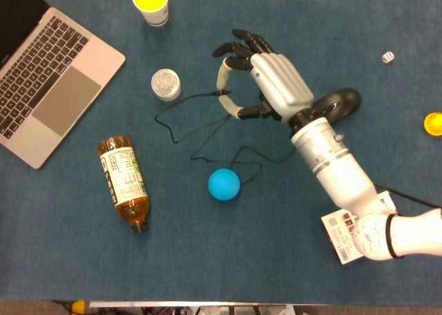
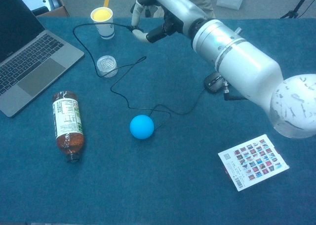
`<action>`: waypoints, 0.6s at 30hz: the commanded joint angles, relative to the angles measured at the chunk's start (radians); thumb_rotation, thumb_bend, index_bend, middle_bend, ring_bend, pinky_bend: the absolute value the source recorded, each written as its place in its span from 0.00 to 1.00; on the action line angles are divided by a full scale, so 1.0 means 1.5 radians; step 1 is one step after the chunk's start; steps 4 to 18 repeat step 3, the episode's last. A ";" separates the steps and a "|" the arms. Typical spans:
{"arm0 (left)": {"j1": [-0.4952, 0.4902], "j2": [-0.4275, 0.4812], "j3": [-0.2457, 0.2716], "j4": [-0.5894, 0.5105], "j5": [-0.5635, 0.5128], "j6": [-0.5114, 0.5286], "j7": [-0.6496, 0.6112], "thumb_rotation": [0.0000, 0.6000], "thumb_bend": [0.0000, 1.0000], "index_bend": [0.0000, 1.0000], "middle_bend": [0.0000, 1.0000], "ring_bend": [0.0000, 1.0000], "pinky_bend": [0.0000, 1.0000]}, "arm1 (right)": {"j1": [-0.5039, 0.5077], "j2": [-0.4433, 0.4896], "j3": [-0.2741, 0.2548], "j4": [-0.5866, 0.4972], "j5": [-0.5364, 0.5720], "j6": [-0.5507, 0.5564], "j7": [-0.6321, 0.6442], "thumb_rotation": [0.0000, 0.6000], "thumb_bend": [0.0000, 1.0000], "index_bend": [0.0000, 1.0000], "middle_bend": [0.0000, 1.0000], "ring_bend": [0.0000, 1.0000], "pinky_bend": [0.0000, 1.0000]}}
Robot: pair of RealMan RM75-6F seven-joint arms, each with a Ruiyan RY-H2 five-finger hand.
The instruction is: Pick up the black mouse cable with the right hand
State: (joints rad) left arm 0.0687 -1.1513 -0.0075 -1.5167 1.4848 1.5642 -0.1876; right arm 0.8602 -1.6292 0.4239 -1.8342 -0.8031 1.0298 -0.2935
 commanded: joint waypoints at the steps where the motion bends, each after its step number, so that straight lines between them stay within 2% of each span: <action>1: 0.000 -0.001 0.000 0.000 0.000 -0.001 0.000 1.00 0.15 0.26 0.18 0.16 0.09 | 0.001 0.005 -0.005 -0.004 0.002 -0.004 0.006 1.00 0.37 0.62 0.28 0.06 0.07; 18: 0.000 -0.001 0.000 0.000 0.000 -0.001 0.001 1.00 0.15 0.26 0.18 0.16 0.09 | 0.002 0.008 -0.009 -0.005 0.002 -0.004 0.008 1.00 0.37 0.63 0.29 0.06 0.07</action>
